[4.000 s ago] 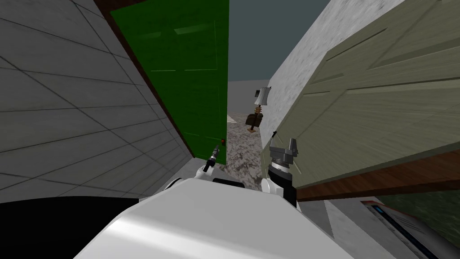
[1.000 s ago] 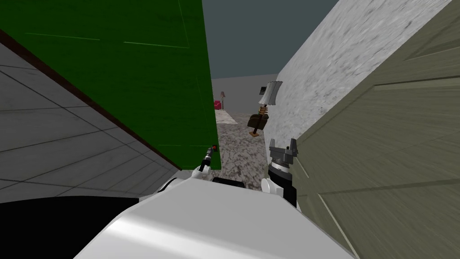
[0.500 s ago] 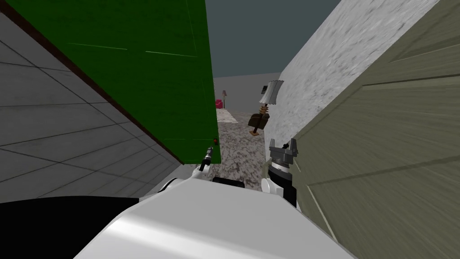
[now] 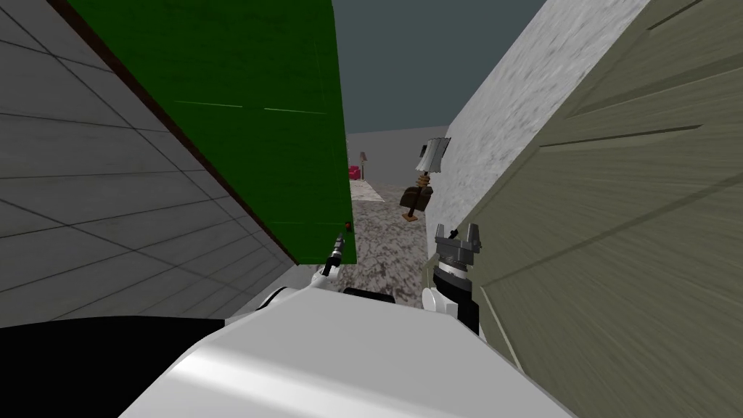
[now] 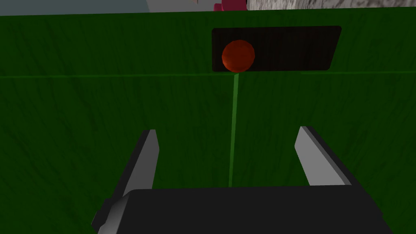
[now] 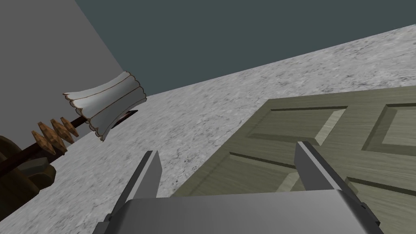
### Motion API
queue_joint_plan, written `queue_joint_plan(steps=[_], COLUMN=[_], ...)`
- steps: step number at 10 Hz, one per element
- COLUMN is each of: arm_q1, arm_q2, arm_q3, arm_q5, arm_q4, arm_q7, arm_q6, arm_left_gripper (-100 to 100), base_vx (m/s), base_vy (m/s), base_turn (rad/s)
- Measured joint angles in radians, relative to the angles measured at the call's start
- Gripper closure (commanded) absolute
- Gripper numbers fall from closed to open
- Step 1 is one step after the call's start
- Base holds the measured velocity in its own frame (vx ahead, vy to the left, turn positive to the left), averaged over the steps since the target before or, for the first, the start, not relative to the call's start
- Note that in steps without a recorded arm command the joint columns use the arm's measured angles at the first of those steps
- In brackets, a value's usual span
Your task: Push the door open
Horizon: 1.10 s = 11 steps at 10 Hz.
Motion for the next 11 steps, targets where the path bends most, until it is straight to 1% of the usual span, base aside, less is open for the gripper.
queue_joint_plan(steps=[2,4,6,7,8,11], arm_q1=[0.004,0.004,0.010,0.012,0.013,0.010], arm_q2=[0.003,0.003,0.002,0.002,0.002,0.002], arm_q3=[0.002,0.006,0.010,0.011,0.011,0.010], arm_q5=[0.002,0.005,0.008,0.009,0.009,0.009], arm_q4=[-0.001,0.010,0.008,0.010,0.010,0.010], arm_q7=[-0.001,-0.003,-0.006,-0.007,-0.007,-0.007], arm_q6=[-0.006,-0.023,-0.031,-0.035,-0.037,-0.035], arm_left_gripper=[-100,-100,-100,-100,100,100], base_vx=[0.229,0.241,0.229,0.078,-0.016,-0.020], base_vy=[0.032,0.050,0.023,-0.010,0.002,0.003], base_turn=[-0.039,-0.040,-0.027,0.014,-0.011,-0.005])
